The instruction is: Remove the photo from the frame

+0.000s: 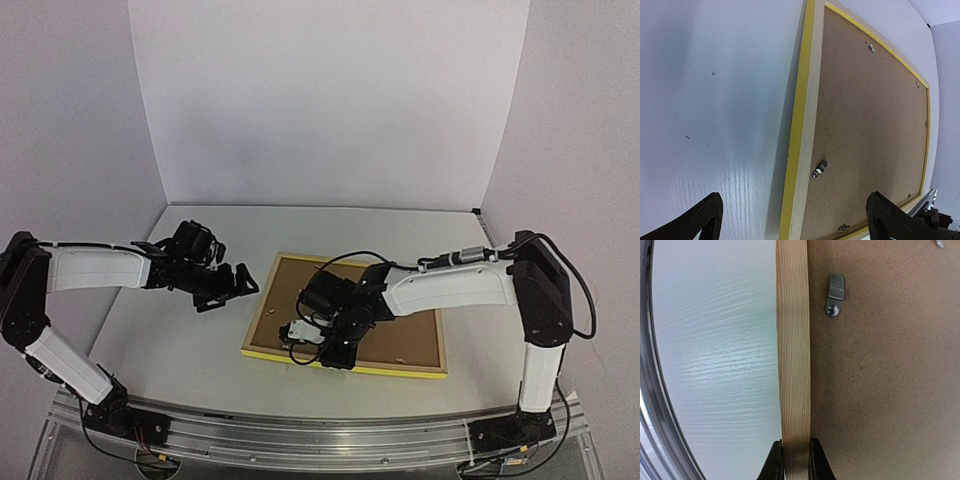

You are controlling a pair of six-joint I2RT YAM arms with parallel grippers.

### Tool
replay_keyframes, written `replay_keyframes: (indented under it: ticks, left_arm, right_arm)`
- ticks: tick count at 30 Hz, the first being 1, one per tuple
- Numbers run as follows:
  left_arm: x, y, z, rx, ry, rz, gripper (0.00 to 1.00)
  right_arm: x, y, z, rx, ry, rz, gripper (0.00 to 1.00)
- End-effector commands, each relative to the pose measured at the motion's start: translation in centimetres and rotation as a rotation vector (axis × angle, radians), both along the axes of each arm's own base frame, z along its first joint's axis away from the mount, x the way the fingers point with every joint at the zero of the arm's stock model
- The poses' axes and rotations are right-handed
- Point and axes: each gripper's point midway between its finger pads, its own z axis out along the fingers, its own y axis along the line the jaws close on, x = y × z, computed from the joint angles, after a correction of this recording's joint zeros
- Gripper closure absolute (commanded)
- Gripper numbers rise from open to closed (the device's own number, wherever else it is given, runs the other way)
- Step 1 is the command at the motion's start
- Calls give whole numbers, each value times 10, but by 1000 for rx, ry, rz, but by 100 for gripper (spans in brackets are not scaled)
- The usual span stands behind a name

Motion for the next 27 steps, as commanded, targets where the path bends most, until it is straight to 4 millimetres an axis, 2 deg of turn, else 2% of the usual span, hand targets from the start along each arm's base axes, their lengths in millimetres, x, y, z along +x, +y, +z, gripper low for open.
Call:
replay_keyframes:
  ticks: [1, 8, 15, 20, 23, 27]
  left_arm:
    - [-10, -25, 19, -178, 23, -58, 0]
    - [-26, -43, 11, -387, 140, -41, 0]
    - [-39, -37, -7, -442, 243, 62, 4]
    - [-50, -46, -4, -570, 302, 53, 23]
    - [-53, -46, 0, -620, 314, 67, 39]
    - [-52, -45, 9, -650, 320, 92, 67]
  right_arm:
    - [0, 23, 75, 187, 4, -47, 100]
    - [2, 25, 90, 206, -7, -59, 100]
    - [6, 30, 93, 213, -16, -71, 100]
    - [10, 33, 93, 214, -27, -75, 100]
    - [15, 35, 91, 204, -44, -77, 100]
    - [20, 38, 87, 192, -60, -79, 100]
